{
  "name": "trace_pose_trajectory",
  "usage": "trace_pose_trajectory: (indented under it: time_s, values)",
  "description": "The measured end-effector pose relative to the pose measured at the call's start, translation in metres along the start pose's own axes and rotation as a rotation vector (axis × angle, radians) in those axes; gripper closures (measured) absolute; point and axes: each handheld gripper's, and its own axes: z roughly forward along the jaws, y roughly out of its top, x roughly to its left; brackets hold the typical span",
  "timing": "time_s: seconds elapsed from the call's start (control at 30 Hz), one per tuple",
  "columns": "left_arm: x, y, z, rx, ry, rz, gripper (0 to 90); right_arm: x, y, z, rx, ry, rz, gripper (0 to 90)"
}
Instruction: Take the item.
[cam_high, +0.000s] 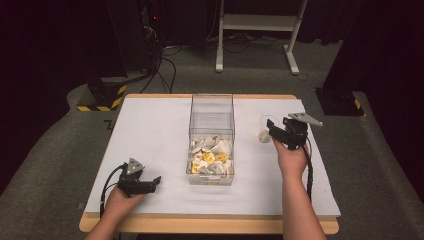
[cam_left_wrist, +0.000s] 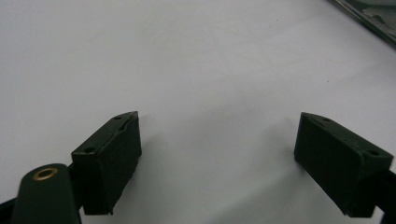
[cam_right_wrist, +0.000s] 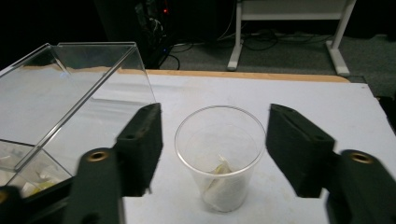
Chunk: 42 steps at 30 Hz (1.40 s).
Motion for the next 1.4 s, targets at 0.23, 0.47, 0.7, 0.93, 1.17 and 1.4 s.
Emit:
trace_pose_trajectory:
  time_s: [0.23,0.47,0.7,0.93,1.17,1.4]
  values:
    - [0.000,0.000,0.000,0.000,0.000,-0.001,15.3,0.008,-0.010,-0.012,-0.009,0.010,-0.010,23.0]
    - [0.000,0.000,0.000,-0.001,0.001,-0.005,15.3,0.018,-0.022,-0.021,0.004,0.032,-0.024,22.1]
    - [0.000,0.000,0.000,-0.002,0.000,-0.004,15.4,0.029,-0.035,-0.031,0.008,0.049,-0.047,21.4]
    - [0.000,0.000,0.000,-0.002,0.000,-0.004,15.4,0.038,-0.059,-0.039,0.025,0.062,-0.046,19.8]
    - [0.000,0.000,0.000,-0.002,0.000,-0.003,15.4,0.043,-0.087,-0.040,0.071,0.066,-0.066,18.8]
    - [0.000,0.000,0.000,-0.003,-0.001,-0.003,15.4,0.046,-0.110,-0.042,0.134,0.060,-0.093,18.5]
